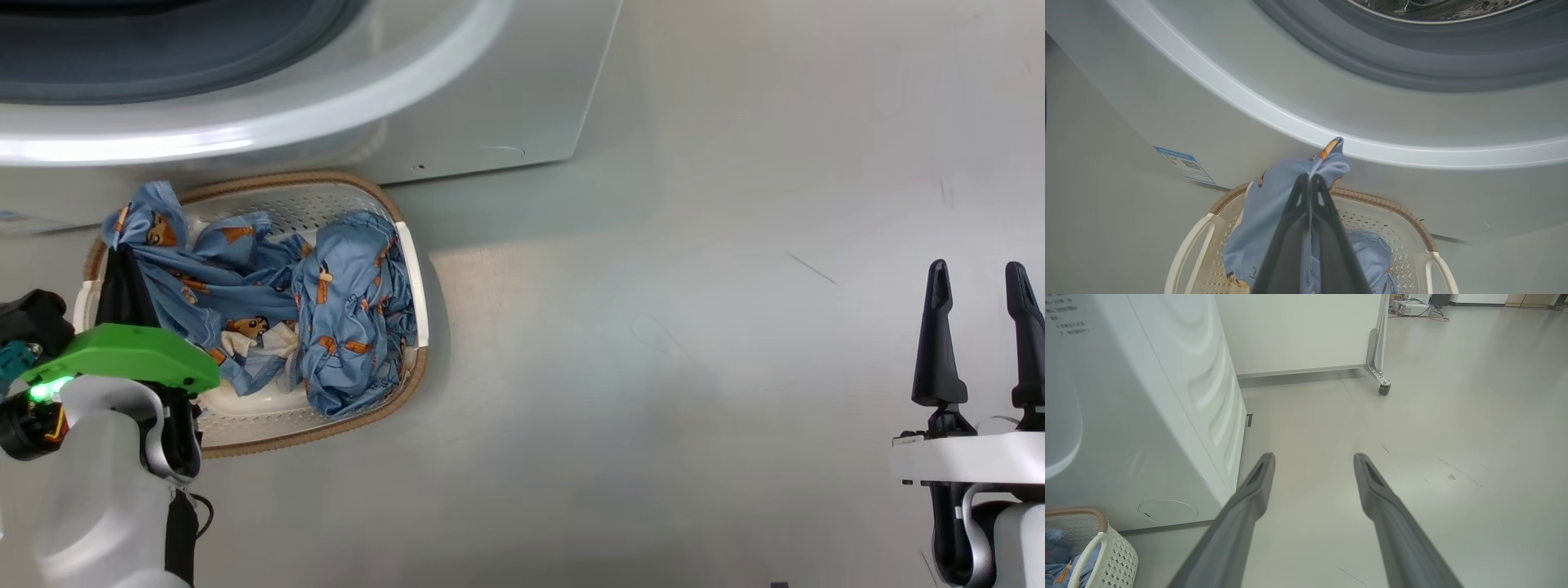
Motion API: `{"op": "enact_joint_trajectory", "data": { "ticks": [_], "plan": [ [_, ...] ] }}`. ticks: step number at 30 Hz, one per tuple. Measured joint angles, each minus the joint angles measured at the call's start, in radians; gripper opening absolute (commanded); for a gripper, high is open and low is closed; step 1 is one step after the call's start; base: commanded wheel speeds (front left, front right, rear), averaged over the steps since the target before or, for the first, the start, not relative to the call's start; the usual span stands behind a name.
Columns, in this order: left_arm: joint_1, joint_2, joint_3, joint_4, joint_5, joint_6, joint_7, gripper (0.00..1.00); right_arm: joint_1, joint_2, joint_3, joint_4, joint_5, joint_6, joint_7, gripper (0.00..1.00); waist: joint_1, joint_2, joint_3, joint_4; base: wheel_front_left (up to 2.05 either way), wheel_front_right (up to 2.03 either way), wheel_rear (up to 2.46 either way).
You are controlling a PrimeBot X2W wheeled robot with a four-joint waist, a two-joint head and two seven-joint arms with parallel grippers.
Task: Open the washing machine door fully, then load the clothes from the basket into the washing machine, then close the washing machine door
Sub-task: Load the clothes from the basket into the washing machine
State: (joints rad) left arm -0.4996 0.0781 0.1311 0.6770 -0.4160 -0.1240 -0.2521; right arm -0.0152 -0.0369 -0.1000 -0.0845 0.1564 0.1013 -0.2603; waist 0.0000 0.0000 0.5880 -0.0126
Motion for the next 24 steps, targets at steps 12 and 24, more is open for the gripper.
{"op": "enact_joint_trajectory", "data": {
  "ticks": [12,24],
  "plan": [
    [0.144,-0.034,-0.003,-0.207,0.007,0.0,0.0,0.0,0.002,-0.013,-0.014,0.056,0.0,0.012,0.0,1.0,0.0,0.0,-0.171,0.055,0.0,0.0,0.0],
    [0.31,-0.045,0.0,-0.374,0.019,0.0,0.0,0.0,0.035,-0.029,0.008,0.101,-0.005,0.021,0.0,1.0,0.0,0.0,-0.345,0.11,0.0,0.0,0.0]
  ]
}}
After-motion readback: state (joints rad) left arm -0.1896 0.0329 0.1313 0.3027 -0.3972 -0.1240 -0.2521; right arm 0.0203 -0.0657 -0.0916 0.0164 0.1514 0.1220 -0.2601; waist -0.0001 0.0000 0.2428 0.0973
